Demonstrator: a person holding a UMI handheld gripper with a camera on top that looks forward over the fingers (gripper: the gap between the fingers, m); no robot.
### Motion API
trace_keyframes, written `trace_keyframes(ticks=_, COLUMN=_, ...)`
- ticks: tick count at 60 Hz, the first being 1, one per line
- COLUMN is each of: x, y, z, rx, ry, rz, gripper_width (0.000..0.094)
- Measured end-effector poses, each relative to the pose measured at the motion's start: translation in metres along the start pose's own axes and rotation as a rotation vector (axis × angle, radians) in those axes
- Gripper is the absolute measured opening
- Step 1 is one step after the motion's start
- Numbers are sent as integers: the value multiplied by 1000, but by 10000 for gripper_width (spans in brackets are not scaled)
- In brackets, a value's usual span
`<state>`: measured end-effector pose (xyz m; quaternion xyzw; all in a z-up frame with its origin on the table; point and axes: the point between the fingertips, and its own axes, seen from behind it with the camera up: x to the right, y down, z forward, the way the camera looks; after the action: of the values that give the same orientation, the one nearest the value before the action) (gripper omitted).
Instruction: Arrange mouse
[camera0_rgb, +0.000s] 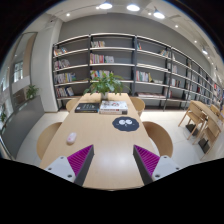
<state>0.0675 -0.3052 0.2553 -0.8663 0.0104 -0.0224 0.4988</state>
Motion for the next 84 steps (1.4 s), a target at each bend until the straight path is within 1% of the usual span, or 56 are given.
trace_keyframes(ticks=4, x=-2, y=9, z=-2, rx=-29, ry=3, rz=-19, gripper_width=823)
trace_keyframes(ticks=9, x=-16, y=42, z=7, rx=-83, ry=-14, rz=-37, gripper_width=819)
trace_keyframes(ticks=10, x=-25, y=55, z=24, rx=-88, ry=-15, rz=-36, gripper_width=818)
trace_keyframes(ticks=11, x=-26, y=58, z=16, rx=-105, ry=-20, rz=-37, gripper_width=819)
trace_keyframes(ticks=17, x=-58, y=102, z=36, rx=-172, ry=-42, rz=-39, gripper_width=819)
trace_keyframes(ticks=18, x=-60, y=101, z=34, rx=-188, ry=-50, rz=-38, gripper_width=821)
trace_keyframes(ticks=19, x=-76, y=118, z=51, rx=-187, ry=-53, rz=-36, gripper_width=821)
trace_keyframes(ticks=21, x=-92, y=129, z=60, rx=-204, ry=-71, rz=-32, gripper_width=821)
trace_keyframes(ticks=22, x=-92, y=123, z=49, rx=-222, ry=-84, rz=-30, gripper_width=820)
trace_keyframes(ticks=28, x=-151, y=149, z=81, rx=-261, ry=-135, rz=-22, gripper_width=824)
trace_keyframes(ticks=29, x=-162, y=158, z=102, rx=-259, ry=-142, rz=-21, gripper_width=822)
trace_keyframes(ticks=31, x=-178, y=163, z=117, rx=-270, ry=-156, rz=-19, gripper_width=822)
trace_keyframes(ticks=34, x=-201, y=165, z=141, rx=-284, ry=-168, rz=-13, gripper_width=823)
trace_keyframes(ticks=35, x=-206, y=159, z=136, rx=-292, ry=-170, rz=-11, gripper_width=824)
trace_keyframes(ticks=42, x=-241, y=152, z=200, rx=-311, ry=-166, rz=-3, gripper_width=827)
trace_keyframes(ticks=45, x=-251, y=141, z=223, rx=-314, ry=-160, rz=4, gripper_width=827)
trace_keyframes(ticks=55, x=-272, y=113, z=302, rx=-305, ry=-137, rz=32, gripper_width=823)
trace_keyframes(ticks=63, x=-281, y=101, z=343, rx=-309, ry=-123, rz=53, gripper_width=813)
trace_keyframes(ticks=66, x=-280, y=95, z=353, rx=-300, ry=-109, rz=44, gripper_width=785)
trace_keyframes(ticks=68, x=-278, y=93, z=359, rx=-296, ry=-99, rz=35, gripper_width=742)
trace_keyframes(ticks=72, x=-278, y=92, z=363, rx=-297, ry=-84, rz=18, gripper_width=593)
trace_keyframes(ticks=73, x=-277, y=92, z=364, rx=-297, ry=-83, rz=14, gripper_width=534)
trace_keyframes(ticks=76, x=-278, y=93, z=364, rx=-303, ry=-83, rz=1, gripper_width=512)
trace_keyframes(ticks=84, x=-278, y=95, z=362, rx=-302, ry=-103, rz=10, gripper_width=360)
